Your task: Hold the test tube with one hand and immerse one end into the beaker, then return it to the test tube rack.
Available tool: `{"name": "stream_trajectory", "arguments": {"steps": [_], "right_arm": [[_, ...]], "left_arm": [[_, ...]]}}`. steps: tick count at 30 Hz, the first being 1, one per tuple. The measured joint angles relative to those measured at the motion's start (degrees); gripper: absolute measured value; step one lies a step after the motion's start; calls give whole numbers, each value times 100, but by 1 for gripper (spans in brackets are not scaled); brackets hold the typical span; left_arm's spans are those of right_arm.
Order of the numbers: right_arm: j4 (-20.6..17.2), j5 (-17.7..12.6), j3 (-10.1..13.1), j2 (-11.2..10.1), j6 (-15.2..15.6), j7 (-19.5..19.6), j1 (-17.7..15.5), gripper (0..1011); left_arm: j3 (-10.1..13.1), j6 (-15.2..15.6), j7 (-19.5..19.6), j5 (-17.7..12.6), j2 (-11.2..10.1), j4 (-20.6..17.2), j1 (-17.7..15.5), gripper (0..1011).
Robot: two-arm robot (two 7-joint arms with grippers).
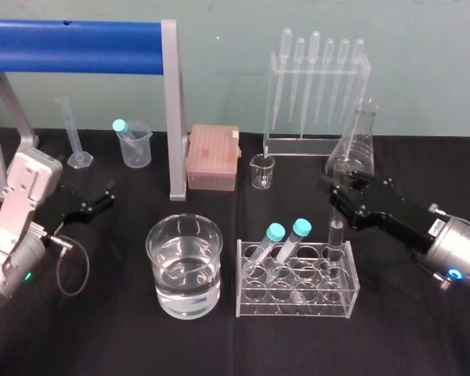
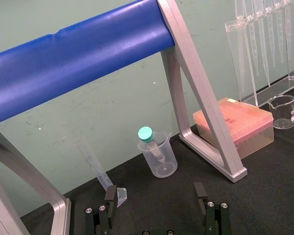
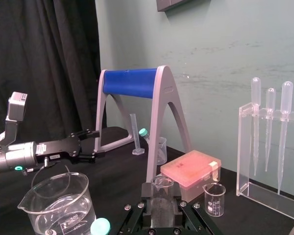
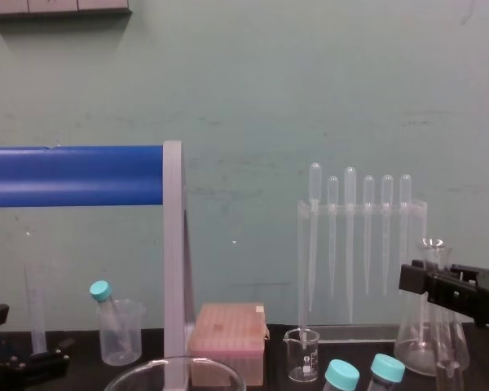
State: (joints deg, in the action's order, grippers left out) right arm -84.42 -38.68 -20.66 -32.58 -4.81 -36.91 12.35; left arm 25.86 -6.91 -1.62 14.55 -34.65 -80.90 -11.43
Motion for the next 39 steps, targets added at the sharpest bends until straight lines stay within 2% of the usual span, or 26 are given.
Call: {"name": "stream_trajectory", "arguments": {"steps": [13,20,23,26,28,33,34,38,39], "right_arm": [[-24,-15,20,-4,-18,11,-13,239],[-31,-22,25,-4,-25,13,-17,409],[-32,-24,27,-4,-28,13,-18,550],[-33,-26,28,-4,-29,13,-19,609],[-34,-28,29,-4,-31,12,-21,691],[-38,-31,32,-4,-33,12,-21,820],[-38,-31,32,-4,-34,12,-21,875],[-38,-31,32,-4,-33,12,-21,941],[-38,-31,32,-4,-33,12,-21,985]], "left_arm": [[0,0,0,0,0,0,0,1000],[0,0,0,0,0,0,0,1000],[0,0,0,0,0,0,0,1000],[0,0,0,0,0,0,0,1000],[0,0,0,0,0,0,0,1000],[0,0,0,0,0,0,0,1000],[0,0,0,0,0,0,0,1000],[0,0,0,0,0,0,0,1000],[0,0,0,0,0,0,0,1000]]}}
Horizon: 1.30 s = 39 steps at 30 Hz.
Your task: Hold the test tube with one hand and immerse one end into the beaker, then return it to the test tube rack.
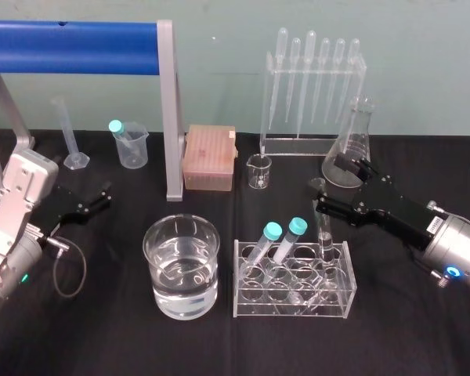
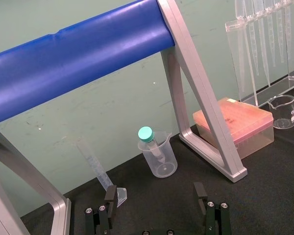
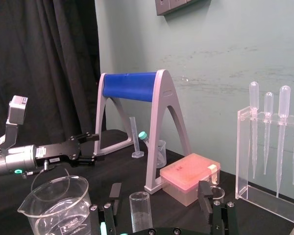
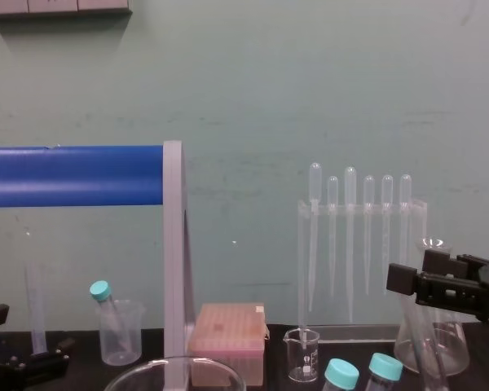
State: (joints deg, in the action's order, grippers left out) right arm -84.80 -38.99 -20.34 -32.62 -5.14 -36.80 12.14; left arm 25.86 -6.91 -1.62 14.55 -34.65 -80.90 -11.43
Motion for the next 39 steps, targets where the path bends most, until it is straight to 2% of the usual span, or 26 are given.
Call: {"name": "stream_trajectory", "arguments": {"steps": [12,14,15,17,18,19,20,21,24,25,31,34,39], "right_arm": [[-30,3,26,0,-42,20,-18,1003],[-149,19,153,1,-206,126,-74,1003],[-280,71,302,8,-401,309,-156,1003],[-445,185,503,27,-581,587,-271,1003],[-560,327,663,44,-708,878,-358,1003],[-560,327,663,44,-708,878,-358,1003],[-655,477,820,60,-733,1195,-441,1003],[-703,603,924,60,-622,1489,-492,1003],[-714,726,1004,59,-320,1805,-545,1003],[-674,755,1027,67,-91,1954,-570,1003],[-380,880,955,190,573,2265,-654,1003],[-265,912,934,258,699,2302,-694,1003],[-282,912,937,251,690,2304,-690,1003]], "left_arm": [[0,0,0,0,0,0,0,1000],[0,0,0,0,0,0,0,1000],[0,0,0,0,0,0,0,1000],[0,0,0,0,0,0,0,1000],[0,0,0,0,0,0,0,1000],[0,0,0,0,0,0,0,1000],[0,0,0,0,0,0,0,1000],[0,0,0,0,0,0,0,1000],[0,0,0,0,0,0,0,1000],[0,0,0,0,0,0,0,1000],[0,0,0,0,0,0,0,1000],[0,0,0,0,0,0,0,1000],[0,0,0,0,0,0,0,1000]]}}
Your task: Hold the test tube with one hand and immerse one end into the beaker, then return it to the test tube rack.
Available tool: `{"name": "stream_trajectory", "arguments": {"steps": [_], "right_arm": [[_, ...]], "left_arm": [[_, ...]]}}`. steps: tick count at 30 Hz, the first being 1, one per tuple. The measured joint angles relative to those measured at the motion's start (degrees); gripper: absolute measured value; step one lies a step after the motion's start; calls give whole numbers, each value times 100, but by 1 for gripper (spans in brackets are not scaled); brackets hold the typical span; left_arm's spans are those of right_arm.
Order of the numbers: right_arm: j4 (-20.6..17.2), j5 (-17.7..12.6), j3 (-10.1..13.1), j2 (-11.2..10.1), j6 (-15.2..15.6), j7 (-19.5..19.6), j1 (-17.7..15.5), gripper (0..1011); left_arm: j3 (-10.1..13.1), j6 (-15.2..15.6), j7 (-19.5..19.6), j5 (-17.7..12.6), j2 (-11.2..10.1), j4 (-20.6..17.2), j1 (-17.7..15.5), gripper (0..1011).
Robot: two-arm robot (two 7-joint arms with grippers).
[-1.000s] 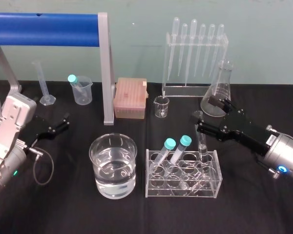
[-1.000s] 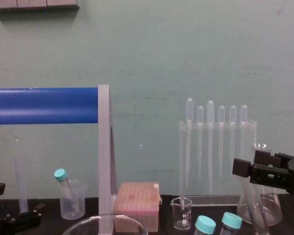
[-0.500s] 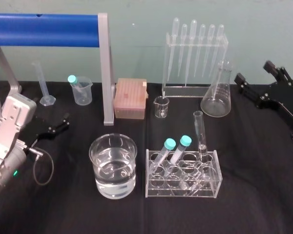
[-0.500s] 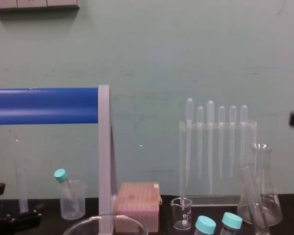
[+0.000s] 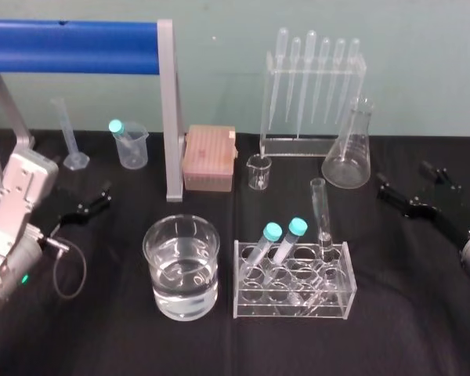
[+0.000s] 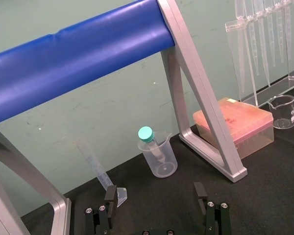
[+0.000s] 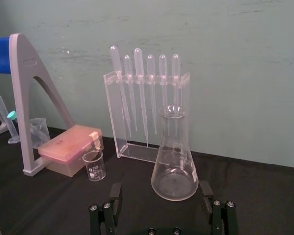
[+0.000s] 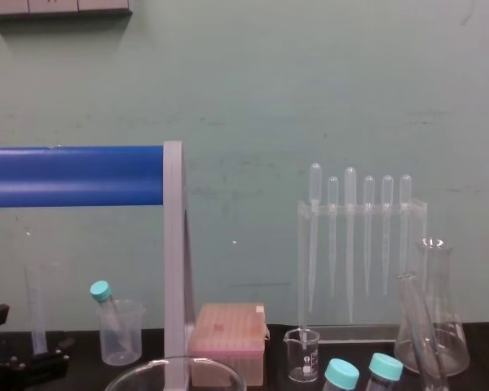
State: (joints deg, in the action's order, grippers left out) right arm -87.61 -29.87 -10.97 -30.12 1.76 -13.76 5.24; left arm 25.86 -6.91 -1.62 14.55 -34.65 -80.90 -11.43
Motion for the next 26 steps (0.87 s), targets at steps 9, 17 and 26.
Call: {"name": "stream_trajectory", "arguments": {"steps": [9,17,26], "right_arm": [[-30,-2,11,-14,-29,0,5,1003],[-42,-5,15,-19,-47,0,9,1003],[-48,-9,21,-23,-57,0,12,1003]], "left_arm": [[0,0,0,0,0,0,0,1000],[0,0,0,0,0,0,0,1000],[0,0,0,0,0,0,0,1000]]}}
